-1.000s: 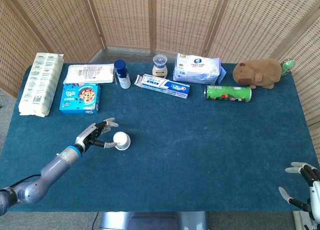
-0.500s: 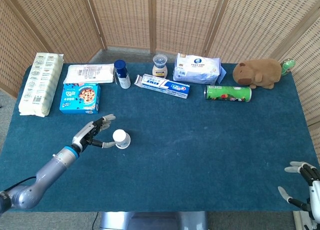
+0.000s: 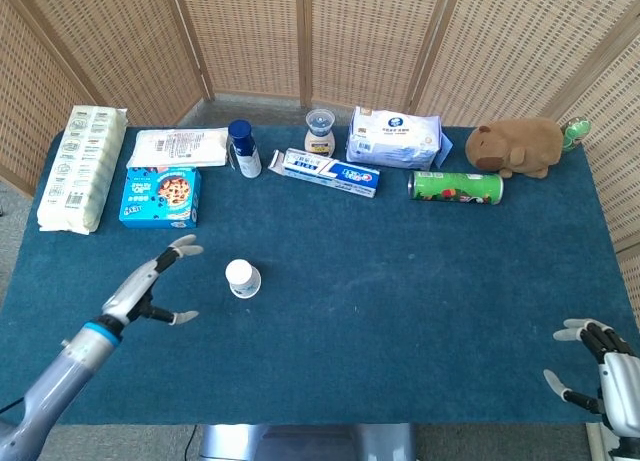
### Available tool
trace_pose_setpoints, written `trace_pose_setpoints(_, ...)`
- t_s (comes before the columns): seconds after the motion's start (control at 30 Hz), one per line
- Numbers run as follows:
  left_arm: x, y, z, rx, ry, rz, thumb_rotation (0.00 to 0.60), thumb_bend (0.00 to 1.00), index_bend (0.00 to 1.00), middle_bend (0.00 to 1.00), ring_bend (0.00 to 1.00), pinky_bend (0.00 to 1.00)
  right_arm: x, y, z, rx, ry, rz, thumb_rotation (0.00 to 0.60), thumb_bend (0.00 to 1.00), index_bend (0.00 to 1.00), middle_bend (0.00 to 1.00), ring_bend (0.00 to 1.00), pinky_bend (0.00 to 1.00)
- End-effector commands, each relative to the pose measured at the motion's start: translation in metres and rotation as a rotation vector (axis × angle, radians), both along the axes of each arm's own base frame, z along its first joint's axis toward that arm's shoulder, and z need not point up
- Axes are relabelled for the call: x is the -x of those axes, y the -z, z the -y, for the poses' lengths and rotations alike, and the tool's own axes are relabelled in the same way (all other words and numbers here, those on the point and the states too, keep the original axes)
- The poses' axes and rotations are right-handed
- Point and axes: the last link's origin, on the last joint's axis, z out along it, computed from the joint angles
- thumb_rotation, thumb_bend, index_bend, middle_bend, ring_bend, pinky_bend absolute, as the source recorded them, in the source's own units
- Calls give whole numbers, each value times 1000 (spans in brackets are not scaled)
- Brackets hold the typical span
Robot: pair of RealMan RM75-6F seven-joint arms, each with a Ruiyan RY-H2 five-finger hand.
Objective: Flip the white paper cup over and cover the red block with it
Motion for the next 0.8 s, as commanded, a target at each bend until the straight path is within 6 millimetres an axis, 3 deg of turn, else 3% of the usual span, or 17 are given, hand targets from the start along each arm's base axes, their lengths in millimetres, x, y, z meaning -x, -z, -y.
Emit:
trace_pose_setpoints(0.03,19,-21,43,-99,13,-154,553,179,137,0,0,49,-3,4,4,-16,-14,-6,600,260,377,302,232,288)
trace_pose_setpoints(0.23,40,-44,88,-177,-6,-264,557,179,137,0,0,49,-7,11,8,-45,-37,-39,600,260,377,302,232,287)
trace_pose_setpoints(0.33,58,-65,119,-246,-21,-345,555,180,138,0,0,49,-14,23,14,-84,-71,-35,600,259,377,303,232,285)
trace_pose_setpoints(0.6,71,-82,149,-326,-47,-388,556,180,138,0,0,48,-24,34,18,-115,-110,-53,600,260,377,312,234,282)
trace_pose_setpoints(0.8,72,-84,157,-345,-45,-381,556,180,137,0,0,48,-25,34,21,-111,-123,-50,600,260,377,319,236,281)
